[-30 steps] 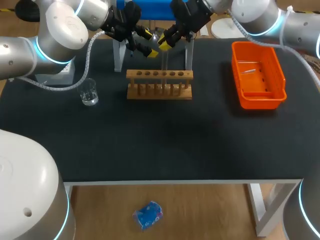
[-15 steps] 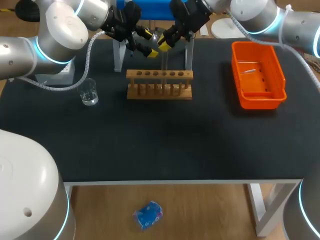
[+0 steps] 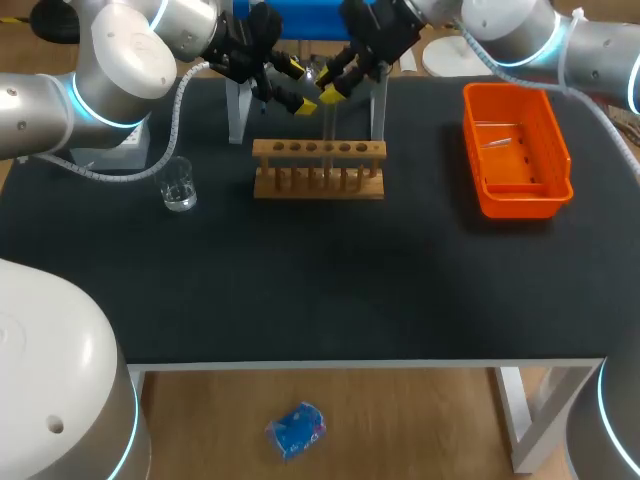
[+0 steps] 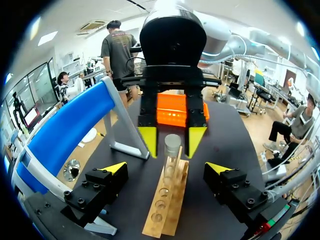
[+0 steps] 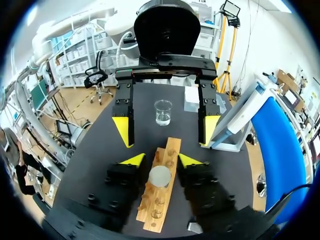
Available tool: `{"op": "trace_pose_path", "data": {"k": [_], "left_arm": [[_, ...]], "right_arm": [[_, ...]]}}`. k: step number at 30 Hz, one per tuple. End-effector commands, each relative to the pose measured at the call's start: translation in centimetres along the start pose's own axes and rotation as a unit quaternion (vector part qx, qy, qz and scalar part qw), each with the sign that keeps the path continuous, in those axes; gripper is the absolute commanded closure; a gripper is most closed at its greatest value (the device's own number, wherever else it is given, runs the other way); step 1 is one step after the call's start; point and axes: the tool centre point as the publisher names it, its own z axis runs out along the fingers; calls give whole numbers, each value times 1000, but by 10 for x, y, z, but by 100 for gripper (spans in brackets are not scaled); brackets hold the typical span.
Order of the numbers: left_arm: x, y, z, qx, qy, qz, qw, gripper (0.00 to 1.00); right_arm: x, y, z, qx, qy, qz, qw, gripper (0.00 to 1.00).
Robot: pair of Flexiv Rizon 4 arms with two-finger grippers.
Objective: Invert the test tube, pick up the pipette, mount the tip to pipette, aspirate from beaker and dispense into the tube, eject the tip, return the pipette, and cap with the stopper.
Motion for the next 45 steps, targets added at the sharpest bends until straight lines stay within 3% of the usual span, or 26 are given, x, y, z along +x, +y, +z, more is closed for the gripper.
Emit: {"op": "trace_pose_path", "data": {"k": [1, 15, 24, 25, 26, 27, 31, 33, 45], "left_arm": [[-1, -1, 0, -2, 2, -1, 1000, 0], [-1, -1, 0, -2, 2, -1, 1000, 0], [-1, -1, 0, -2, 2, -1, 1000, 0], [-1, -1, 0, -2, 2, -1, 1000, 0], [-1, -1, 0, -2, 2, -1, 1000, 0], [-1, -1, 0, -2, 2, -1, 1000, 0], [-1, -1, 0, -2, 2, -1, 1000, 0], [-1, -1, 0, -2, 2, -1, 1000, 0], [-1, -1, 0, -2, 2, -1, 1000, 0]], "right_arm": [[1, 2, -5, 1, 1, -1, 1000, 0], [10, 8, -15, -33, -13, -10, 999, 0], [12, 10, -25, -155, -17, -26, 987, 0], [12, 10, -26, -165, -18, -29, 986, 8], [12, 10, -27, -175, -18, -31, 984, 42], [12, 10, -27, -184, -17, -34, 982, 53], [12, 12, -28, -222, -15, -42, 974, 78], [12, 13, -29, -236, -15, -44, 971, 97], [10, 18, -27, -316, -8, -49, 947, 100]]}}
